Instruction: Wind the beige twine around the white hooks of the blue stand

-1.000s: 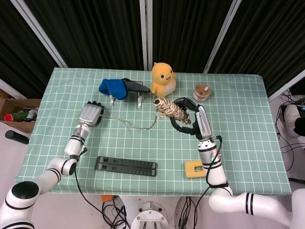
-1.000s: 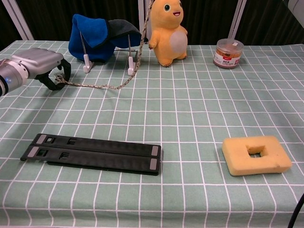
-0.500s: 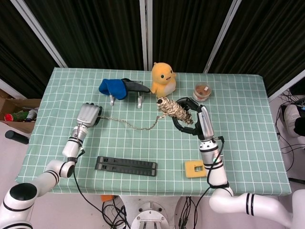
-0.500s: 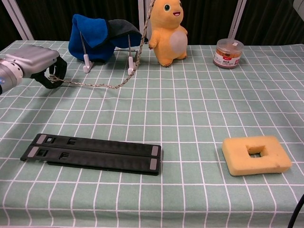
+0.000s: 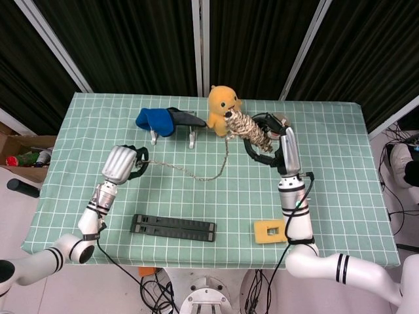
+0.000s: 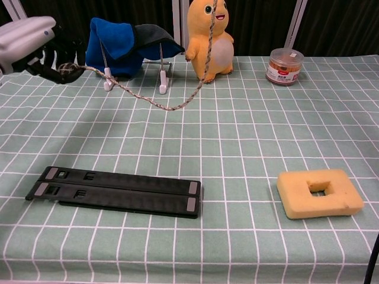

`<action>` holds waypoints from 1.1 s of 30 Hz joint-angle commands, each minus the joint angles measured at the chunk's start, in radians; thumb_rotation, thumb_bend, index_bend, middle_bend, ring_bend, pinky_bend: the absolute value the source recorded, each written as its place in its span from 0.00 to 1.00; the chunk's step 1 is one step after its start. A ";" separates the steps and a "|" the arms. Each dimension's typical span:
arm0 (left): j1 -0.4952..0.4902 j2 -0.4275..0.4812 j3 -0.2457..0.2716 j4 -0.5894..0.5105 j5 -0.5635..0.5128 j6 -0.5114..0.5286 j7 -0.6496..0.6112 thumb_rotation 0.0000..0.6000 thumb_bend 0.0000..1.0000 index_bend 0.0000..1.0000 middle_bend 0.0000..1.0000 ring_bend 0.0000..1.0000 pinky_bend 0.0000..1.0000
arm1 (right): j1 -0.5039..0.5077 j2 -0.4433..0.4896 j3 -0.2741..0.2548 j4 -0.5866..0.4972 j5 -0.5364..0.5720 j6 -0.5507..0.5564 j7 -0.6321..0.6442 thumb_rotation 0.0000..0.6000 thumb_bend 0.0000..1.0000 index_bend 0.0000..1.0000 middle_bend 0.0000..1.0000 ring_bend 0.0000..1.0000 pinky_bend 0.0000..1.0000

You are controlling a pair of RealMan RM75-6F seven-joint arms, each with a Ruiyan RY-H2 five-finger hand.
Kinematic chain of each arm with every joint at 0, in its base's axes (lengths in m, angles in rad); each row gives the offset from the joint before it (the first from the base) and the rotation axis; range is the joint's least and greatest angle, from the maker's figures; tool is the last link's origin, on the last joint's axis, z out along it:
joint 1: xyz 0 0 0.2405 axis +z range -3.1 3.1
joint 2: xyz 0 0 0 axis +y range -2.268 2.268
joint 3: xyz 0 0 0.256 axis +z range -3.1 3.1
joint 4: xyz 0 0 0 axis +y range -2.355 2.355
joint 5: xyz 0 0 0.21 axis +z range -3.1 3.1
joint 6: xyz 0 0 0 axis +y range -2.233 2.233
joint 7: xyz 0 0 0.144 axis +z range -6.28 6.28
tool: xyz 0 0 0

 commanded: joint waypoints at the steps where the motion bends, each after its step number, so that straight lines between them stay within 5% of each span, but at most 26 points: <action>1: 0.046 0.130 0.012 -0.261 0.093 0.118 0.012 1.00 0.40 0.83 0.75 0.65 0.68 | 0.053 -0.016 0.056 0.062 0.054 -0.025 -0.058 1.00 0.64 0.78 0.60 0.55 0.76; 7: 0.053 0.247 0.002 -0.554 0.145 0.144 0.055 1.00 0.40 0.83 0.76 0.65 0.69 | 0.161 -0.041 0.097 0.211 0.105 -0.098 -0.139 1.00 0.65 0.78 0.60 0.55 0.76; 17: -0.005 0.466 -0.138 -0.893 0.070 0.056 -0.004 1.00 0.40 0.83 0.77 0.66 0.69 | 0.277 -0.126 -0.028 0.476 -0.003 -0.169 -0.136 1.00 0.65 0.78 0.60 0.55 0.76; 25: -0.130 0.593 -0.336 -1.020 -0.253 -0.104 -0.079 1.00 0.40 0.83 0.77 0.66 0.70 | 0.310 -0.258 -0.121 0.620 -0.108 -0.106 -0.003 1.00 0.66 0.79 0.60 0.55 0.76; 33: -0.269 0.607 -0.440 -1.020 -0.697 -0.144 -0.018 1.00 0.40 0.83 0.78 0.67 0.71 | 0.307 -0.379 -0.156 0.694 -0.170 0.017 0.138 1.00 0.66 0.79 0.61 0.55 0.76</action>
